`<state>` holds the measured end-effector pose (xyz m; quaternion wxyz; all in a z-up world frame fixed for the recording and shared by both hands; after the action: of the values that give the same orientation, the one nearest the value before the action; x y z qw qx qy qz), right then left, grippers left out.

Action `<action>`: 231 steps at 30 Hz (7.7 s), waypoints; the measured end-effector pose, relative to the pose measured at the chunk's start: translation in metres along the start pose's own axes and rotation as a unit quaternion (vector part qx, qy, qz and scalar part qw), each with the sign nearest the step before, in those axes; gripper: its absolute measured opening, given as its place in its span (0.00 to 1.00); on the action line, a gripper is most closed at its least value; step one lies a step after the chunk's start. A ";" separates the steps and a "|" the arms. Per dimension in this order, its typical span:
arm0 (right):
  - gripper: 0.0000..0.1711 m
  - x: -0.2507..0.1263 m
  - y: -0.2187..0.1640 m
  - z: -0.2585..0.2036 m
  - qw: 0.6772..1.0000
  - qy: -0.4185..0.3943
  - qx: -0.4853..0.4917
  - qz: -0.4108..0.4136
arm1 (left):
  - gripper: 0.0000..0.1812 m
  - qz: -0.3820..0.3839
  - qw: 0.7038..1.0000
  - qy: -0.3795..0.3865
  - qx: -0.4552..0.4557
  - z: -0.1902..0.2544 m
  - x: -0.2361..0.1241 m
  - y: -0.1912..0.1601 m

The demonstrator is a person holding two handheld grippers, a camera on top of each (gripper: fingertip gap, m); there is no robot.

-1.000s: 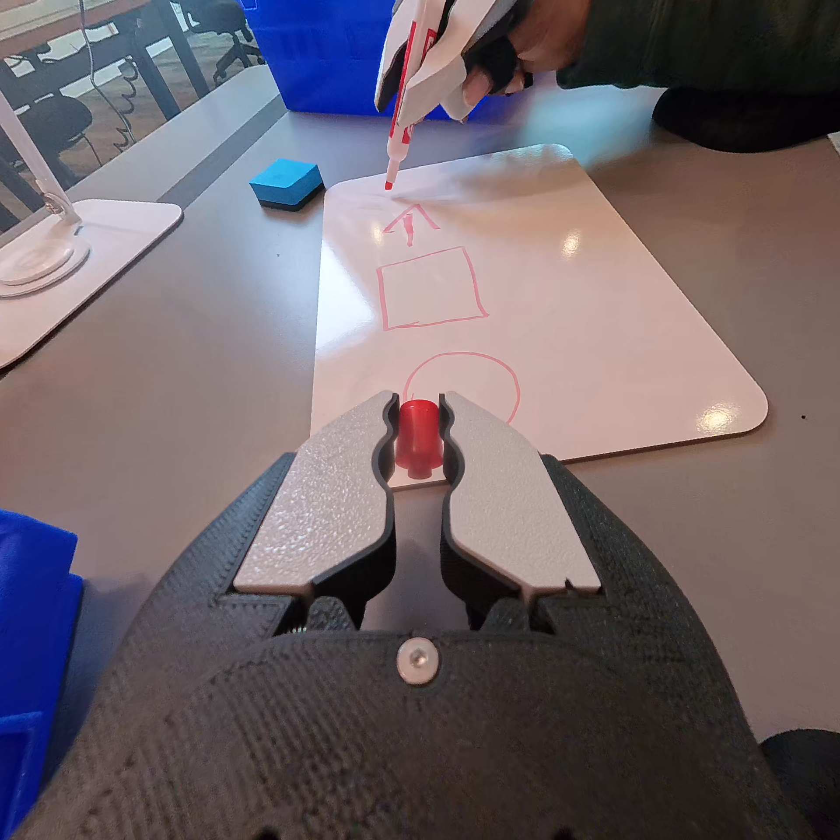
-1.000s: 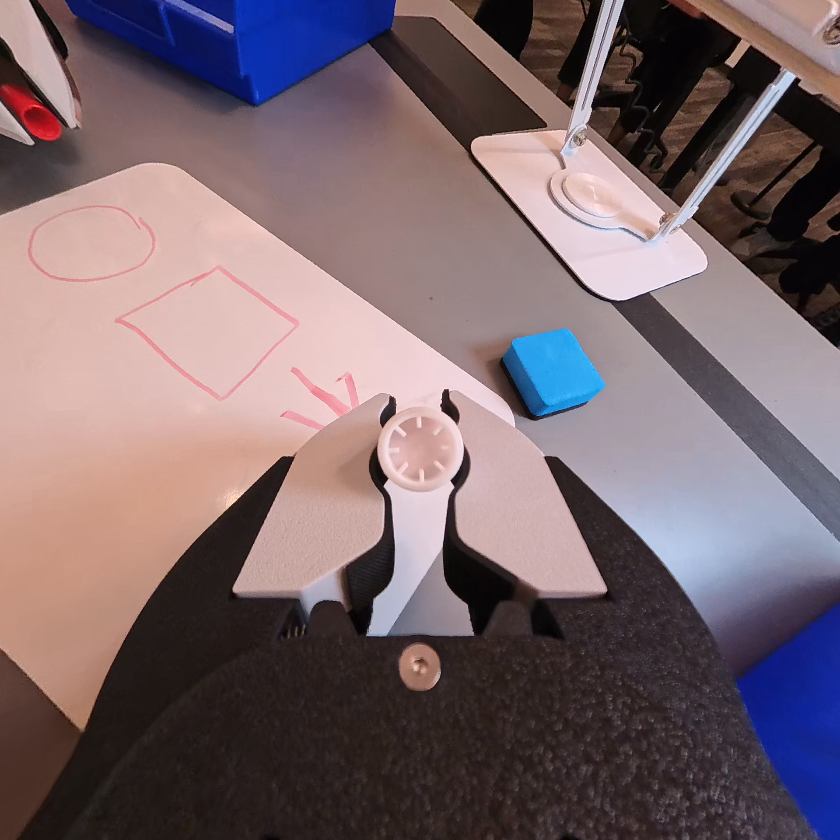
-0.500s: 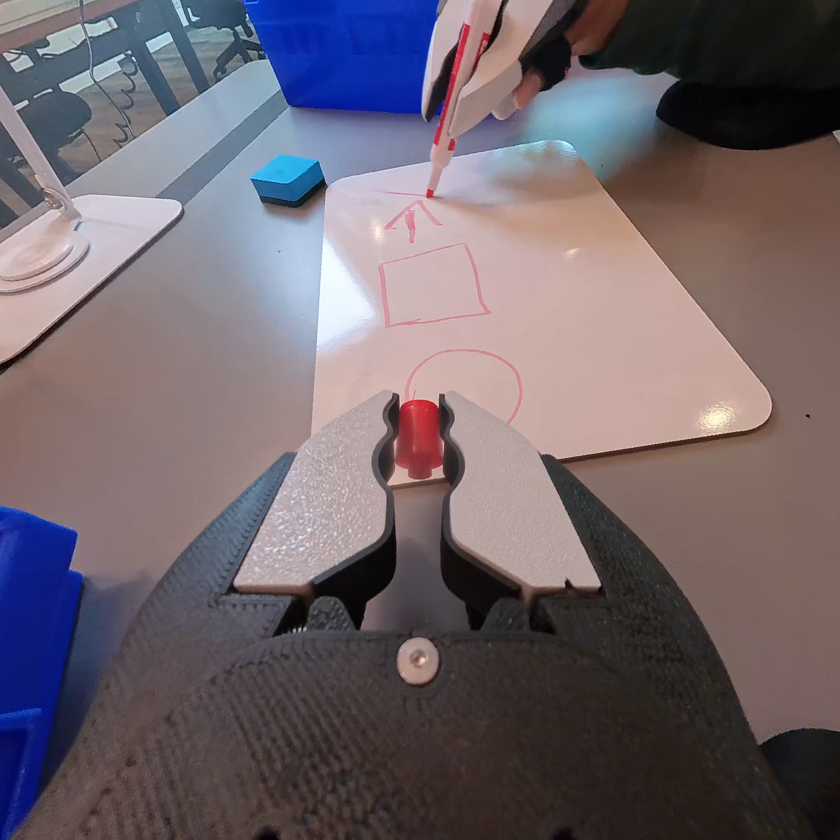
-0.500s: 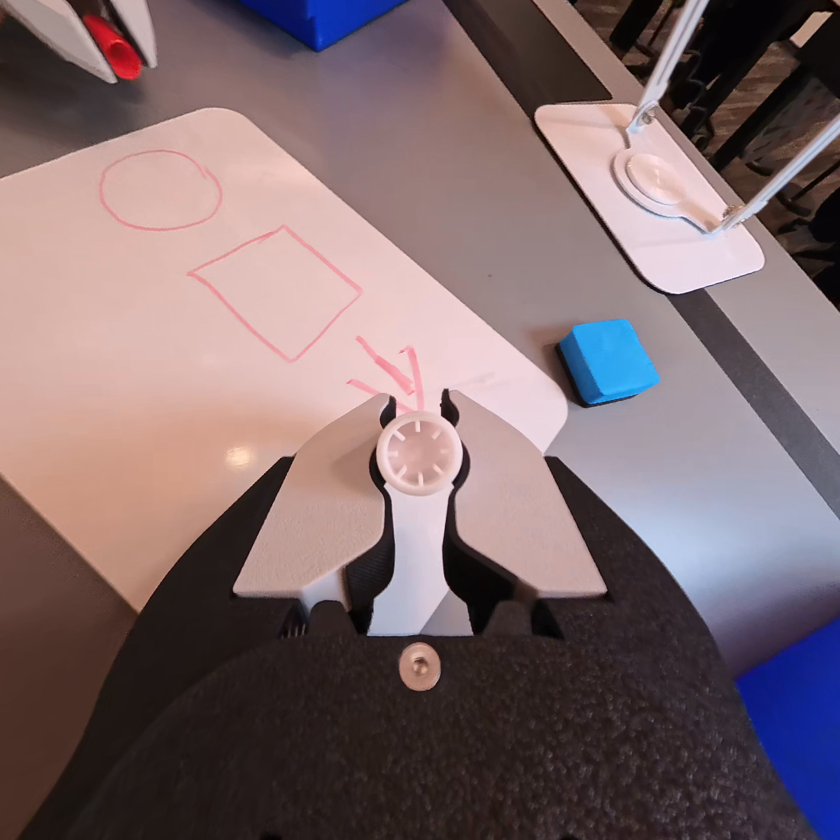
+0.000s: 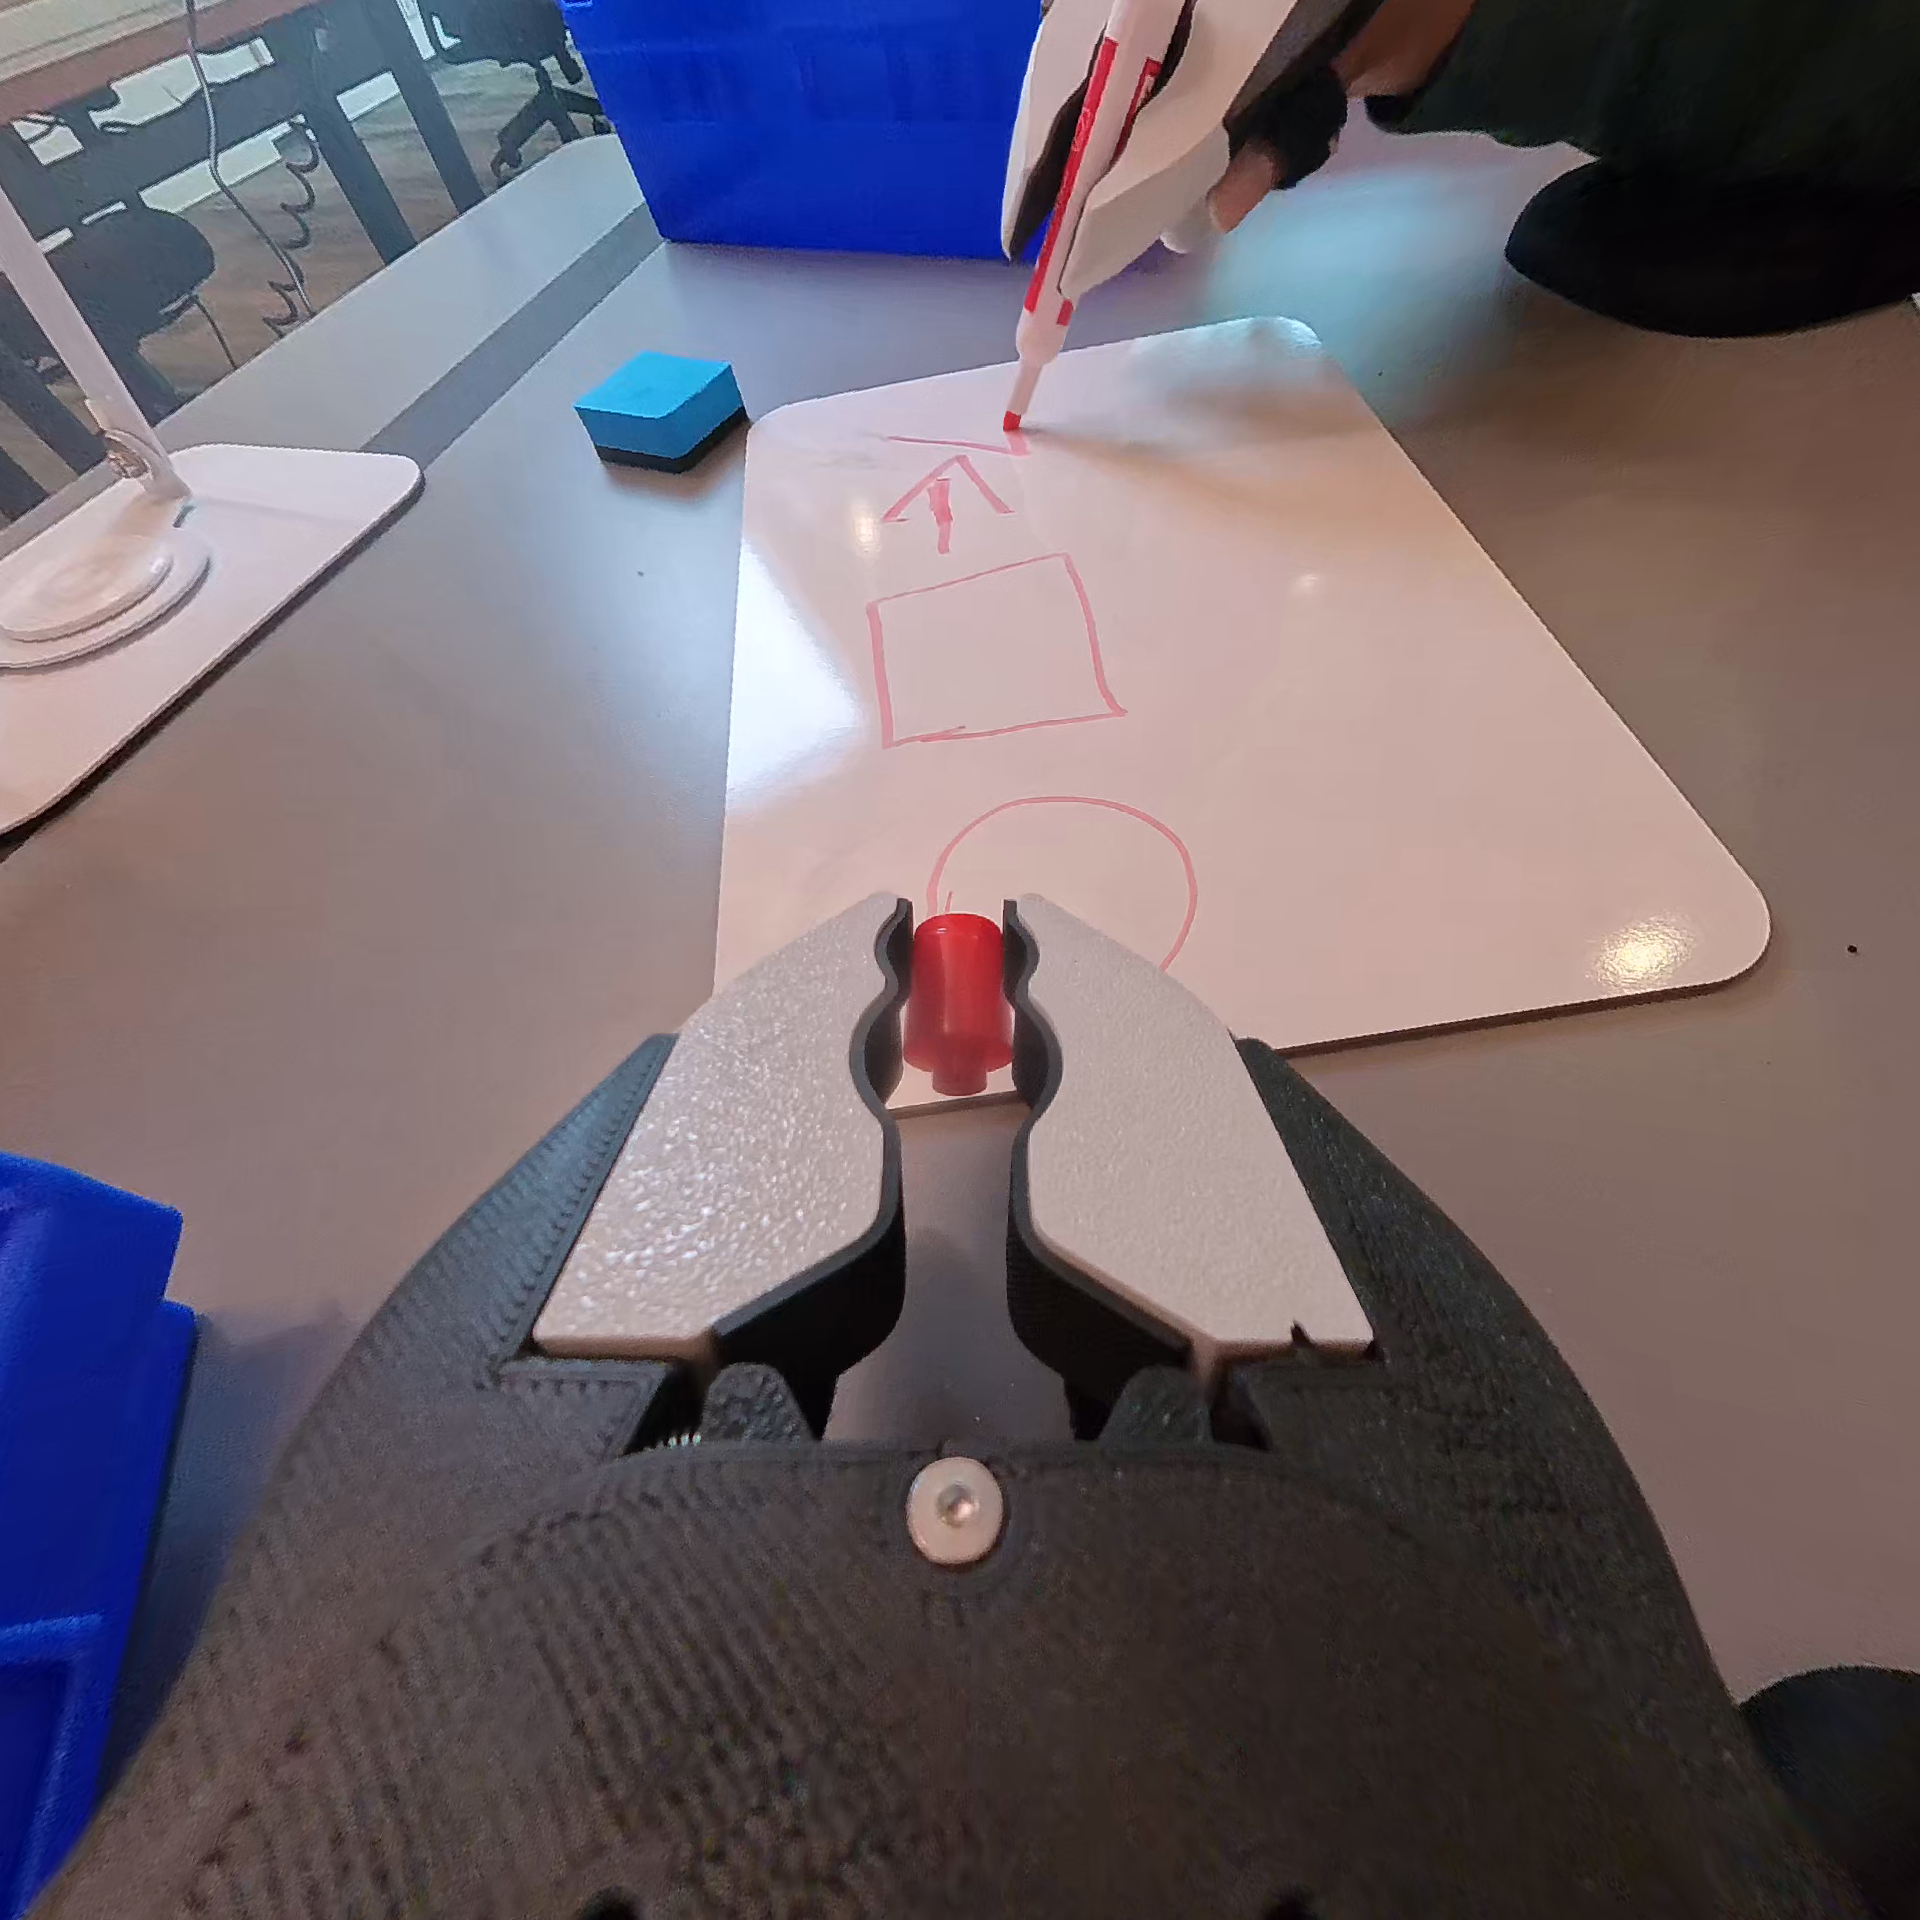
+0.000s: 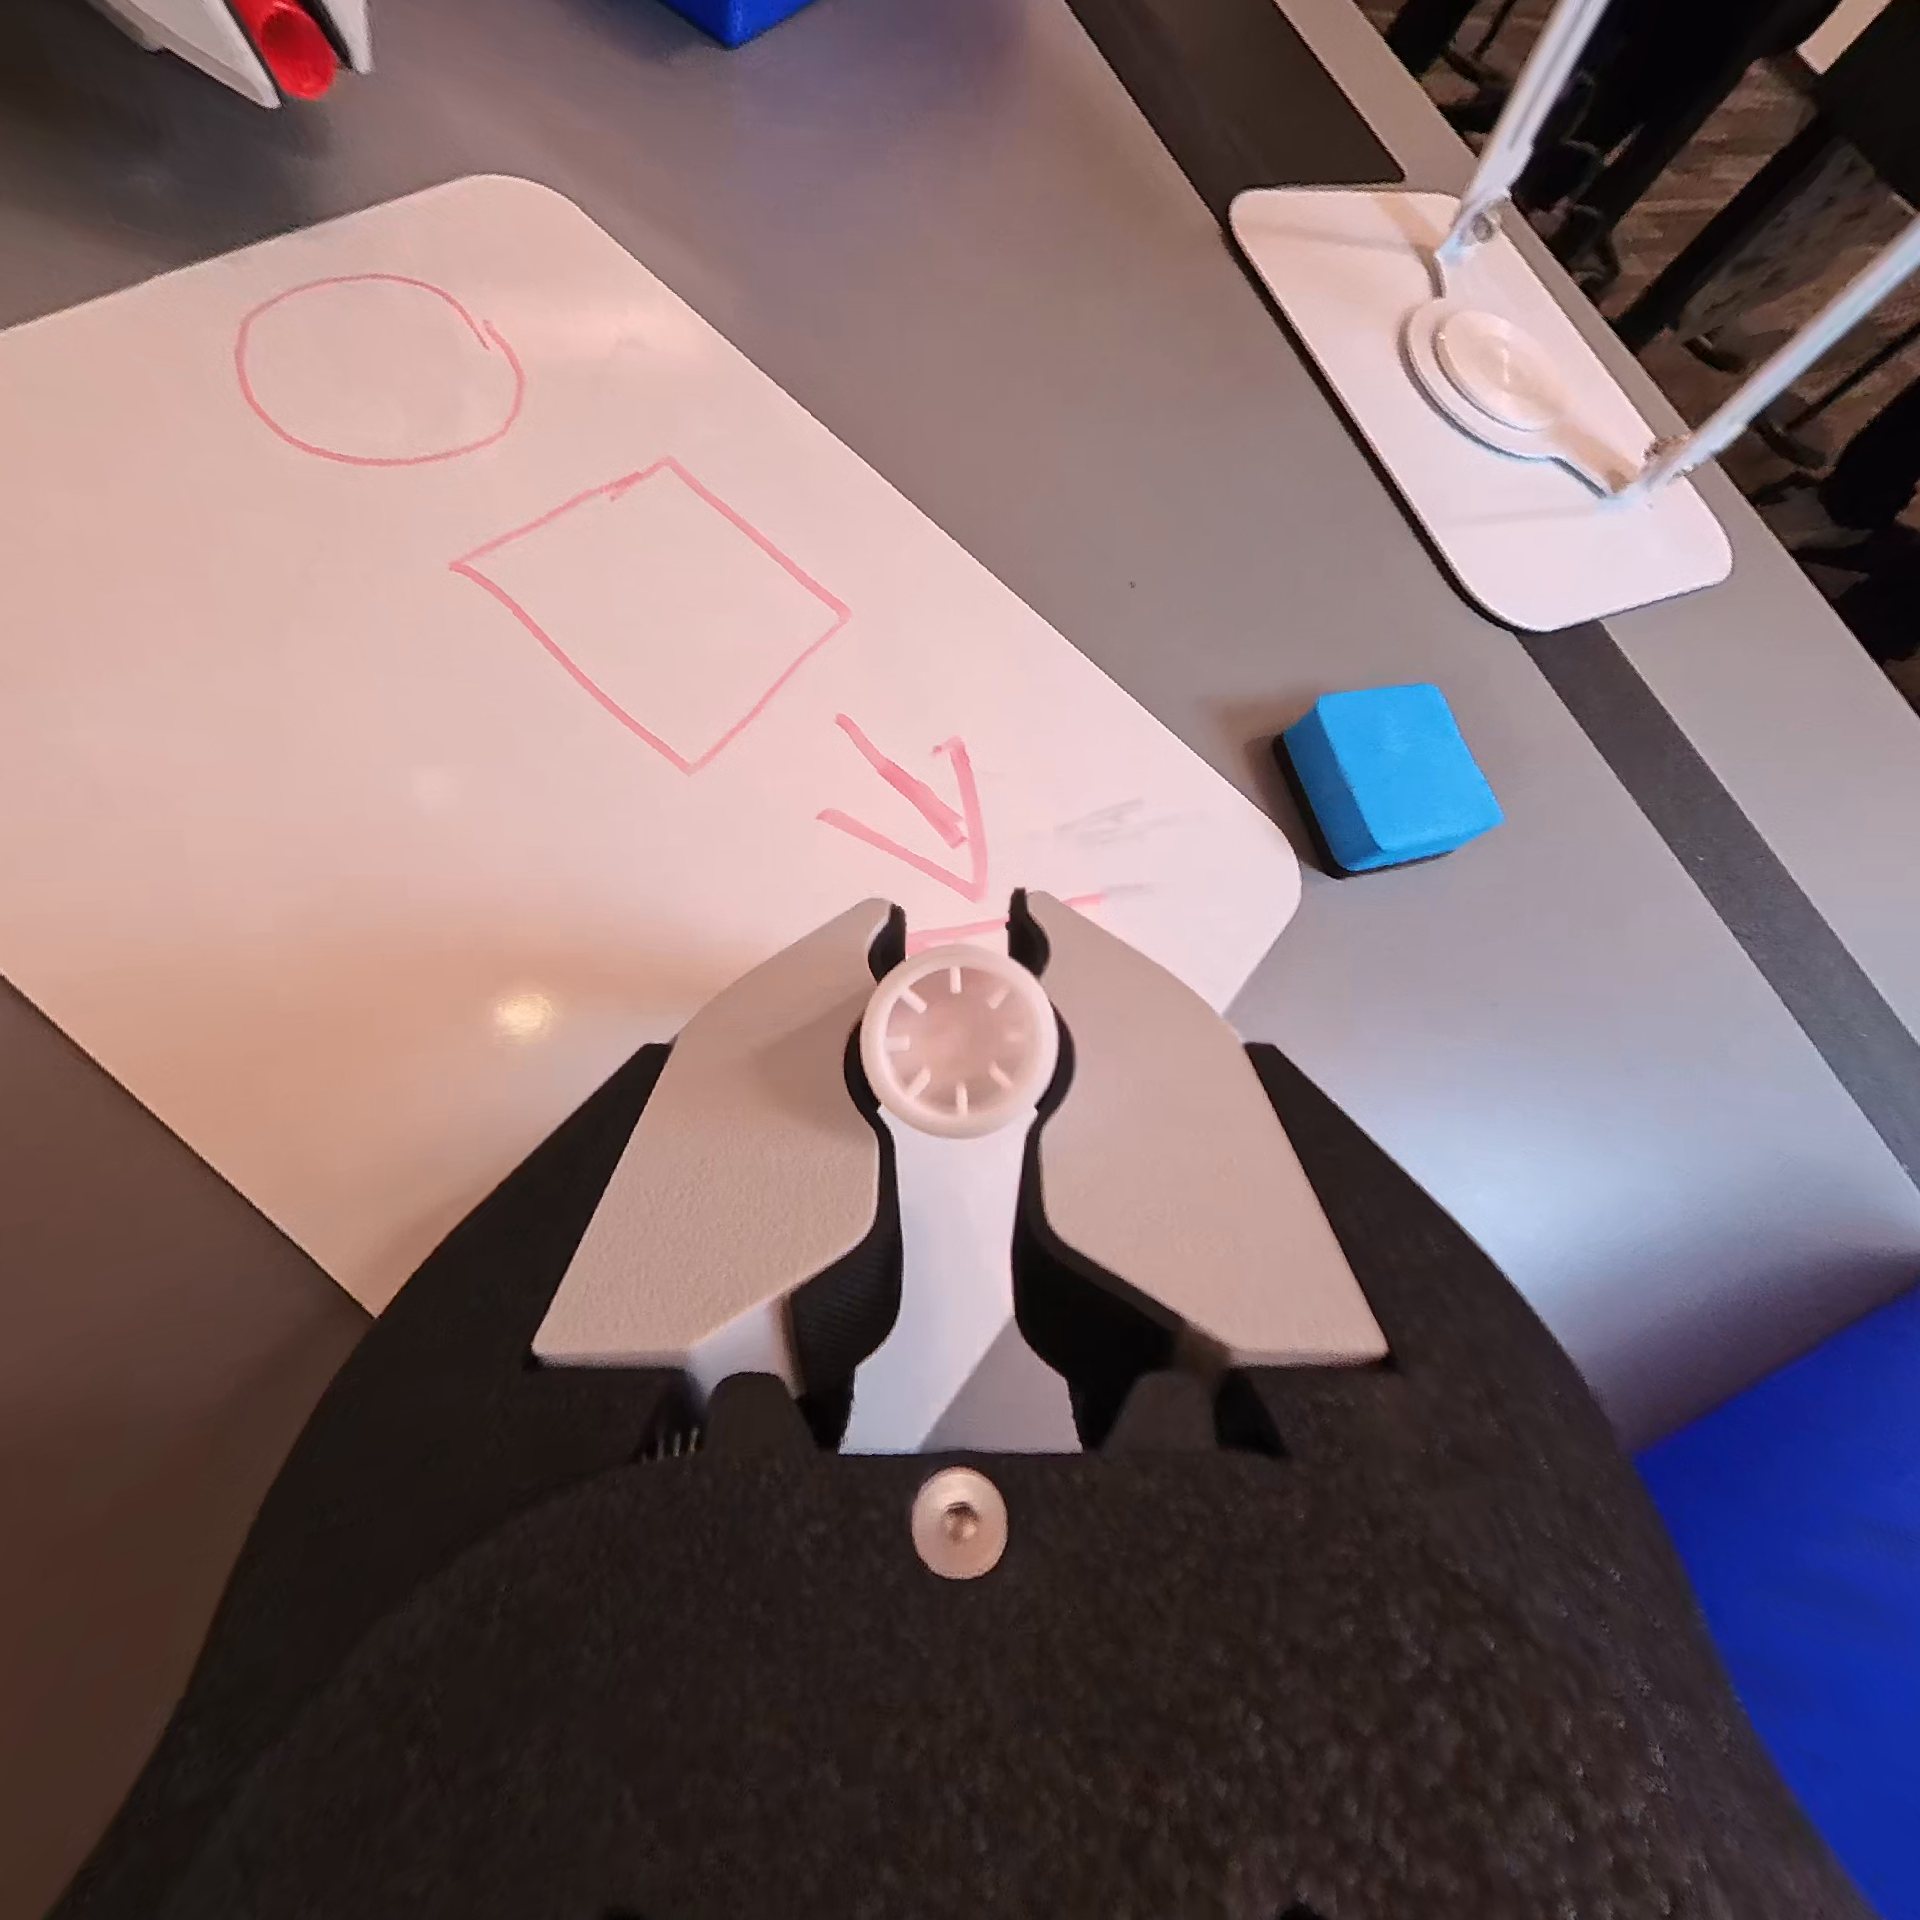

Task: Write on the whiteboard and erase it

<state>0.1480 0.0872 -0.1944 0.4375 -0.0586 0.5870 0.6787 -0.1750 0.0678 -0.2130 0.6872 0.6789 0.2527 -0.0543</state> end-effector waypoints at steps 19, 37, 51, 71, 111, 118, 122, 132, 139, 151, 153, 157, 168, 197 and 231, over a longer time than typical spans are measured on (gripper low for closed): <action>0.12 -0.001 -0.012 0.024 0.998 -0.051 -0.002 -0.031 | 0.09 -0.001 1.000 0.002 0.000 -0.001 0.001 -0.001; 0.12 0.014 0.018 0.038 0.998 -0.050 0.008 0.023 | 0.09 0.005 1.000 0.001 0.003 0.001 0.000 0.001; 0.12 -0.049 0.028 0.025 0.962 -0.114 0.016 0.247 | 0.09 0.020 1.000 0.012 0.009 -0.002 -0.003 0.002; 0.11 -0.068 0.089 -0.005 0.922 0.016 0.027 0.386 | 0.09 0.063 0.985 0.136 0.091 0.010 -0.004 0.065; 0.11 -0.015 0.128 -0.042 0.812 0.317 0.233 0.431 | 0.09 0.198 0.964 0.088 0.155 0.070 0.036 0.134; 0.11 -0.013 0.126 -0.047 0.821 0.289 0.226 0.436 | 0.08 0.176 0.967 0.097 0.155 0.070 0.039 0.132; 0.11 -0.010 0.124 -0.047 0.822 0.269 0.232 0.444 | 0.08 0.166 0.968 0.113 0.150 0.068 0.042 0.130; 0.11 -0.006 0.125 -0.046 0.810 0.246 0.251 0.470 | 0.08 0.158 0.968 0.125 0.149 0.067 0.046 0.128; 0.11 -0.008 0.125 -0.040 0.792 0.263 0.279 0.476 | 0.07 0.157 0.969 0.121 0.147 0.065 0.045 0.132; 0.11 -0.009 0.116 -0.022 0.793 0.234 0.294 0.479 | 0.19 0.156 0.981 0.041 0.104 0.050 0.033 0.126; 0.11 -0.013 0.114 -0.016 0.794 0.222 0.294 0.484 | 0.17 0.096 0.992 0.004 0.086 0.039 0.024 0.118; 0.11 -0.017 0.110 -0.007 0.797 0.207 0.293 0.486 | 0.15 -0.074 0.994 -0.047 0.058 0.016 0.011 0.070; 0.11 -0.005 0.101 -0.006 0.805 0.220 0.298 0.464 | 0.21 -0.284 0.951 -0.086 0.092 0.006 0.003 -0.003; 0.11 0.001 0.091 -0.003 0.803 0.233 0.310 0.452 | 0.11 -0.178 0.978 -0.100 0.045 0.031 -0.025 -0.036; 0.11 -0.001 0.122 -0.064 0.852 0.300 0.215 0.371 | 0.10 0.116 0.993 -0.006 -0.005 0.075 0.033 0.089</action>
<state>0.0404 0.0410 -0.1222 -0.0425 0.0582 0.7992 0.5967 -0.0886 0.0112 -0.1501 0.6937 0.6999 0.1684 0.0234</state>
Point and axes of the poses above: each gripper's, where its closed fingertips meet, x out along the fingers, y out of its top, z = x × y across the jaws, the point moved 6 cm from there along -x, back along the fingers, and after that the axes turned 4 degrees about -x, right-handed, at the moved point
